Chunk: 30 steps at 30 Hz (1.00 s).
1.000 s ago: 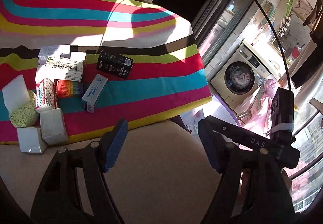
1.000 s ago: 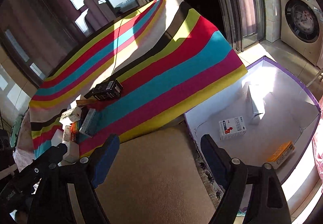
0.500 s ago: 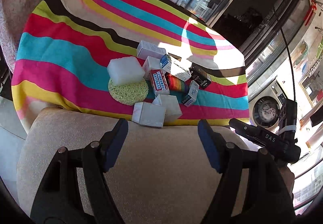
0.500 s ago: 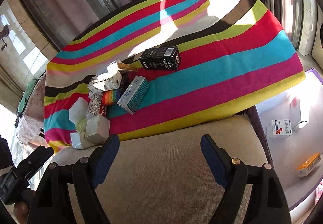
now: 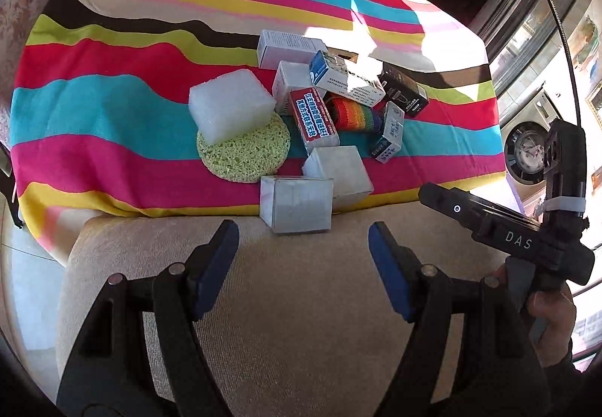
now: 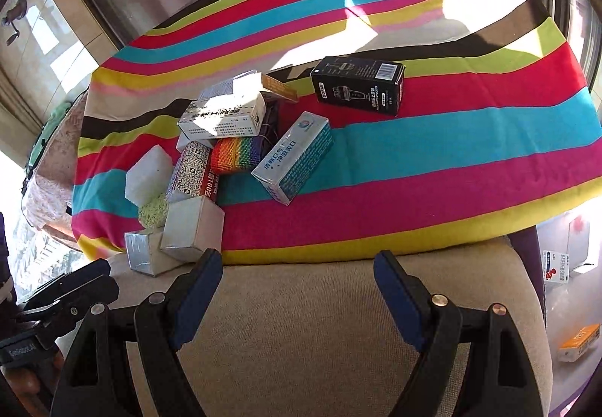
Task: Organize objects
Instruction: 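Grasp the blue-white box with right tool while left tool grasps a small white cube box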
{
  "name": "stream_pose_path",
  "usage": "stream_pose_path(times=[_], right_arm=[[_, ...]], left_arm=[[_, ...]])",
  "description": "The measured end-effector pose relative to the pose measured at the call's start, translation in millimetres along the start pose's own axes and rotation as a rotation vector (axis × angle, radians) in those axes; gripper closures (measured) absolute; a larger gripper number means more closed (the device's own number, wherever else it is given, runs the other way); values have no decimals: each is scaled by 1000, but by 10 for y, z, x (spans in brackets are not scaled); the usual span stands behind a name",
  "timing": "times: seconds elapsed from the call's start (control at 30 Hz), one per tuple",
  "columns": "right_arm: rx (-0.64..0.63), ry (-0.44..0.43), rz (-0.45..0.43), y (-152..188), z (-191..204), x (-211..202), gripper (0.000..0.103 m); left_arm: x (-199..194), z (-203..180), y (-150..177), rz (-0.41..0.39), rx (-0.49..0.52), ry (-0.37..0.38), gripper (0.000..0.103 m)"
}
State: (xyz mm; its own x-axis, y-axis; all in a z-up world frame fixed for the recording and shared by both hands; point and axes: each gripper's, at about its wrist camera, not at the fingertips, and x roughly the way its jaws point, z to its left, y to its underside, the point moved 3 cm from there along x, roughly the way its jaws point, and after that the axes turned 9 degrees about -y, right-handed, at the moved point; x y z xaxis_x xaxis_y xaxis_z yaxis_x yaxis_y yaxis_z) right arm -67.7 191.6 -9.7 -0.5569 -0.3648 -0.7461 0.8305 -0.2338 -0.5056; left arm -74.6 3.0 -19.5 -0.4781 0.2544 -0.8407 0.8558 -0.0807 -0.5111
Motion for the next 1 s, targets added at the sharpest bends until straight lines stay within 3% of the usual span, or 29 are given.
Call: stream_pose_path(times=[0.17,0.2,0.27,0.7,1.0], right_arm=[[-11,12,16,-44,-1,87,19],[-19,18,18,-61,10,110,19],[-33,27,13,-106,30,147,19],[-73,125,-38,-402,147,374,19],[-65,184,6,-496,102,622,22]], left_arm=[[222,-63,-53,46,32,-45,30],[240,-64,-46,47,31,-41,42],[262,-54,-20,53,25,-32,55],[184,30,23,16,-5,4,56],[191,24,20,8,-7,18,56]])
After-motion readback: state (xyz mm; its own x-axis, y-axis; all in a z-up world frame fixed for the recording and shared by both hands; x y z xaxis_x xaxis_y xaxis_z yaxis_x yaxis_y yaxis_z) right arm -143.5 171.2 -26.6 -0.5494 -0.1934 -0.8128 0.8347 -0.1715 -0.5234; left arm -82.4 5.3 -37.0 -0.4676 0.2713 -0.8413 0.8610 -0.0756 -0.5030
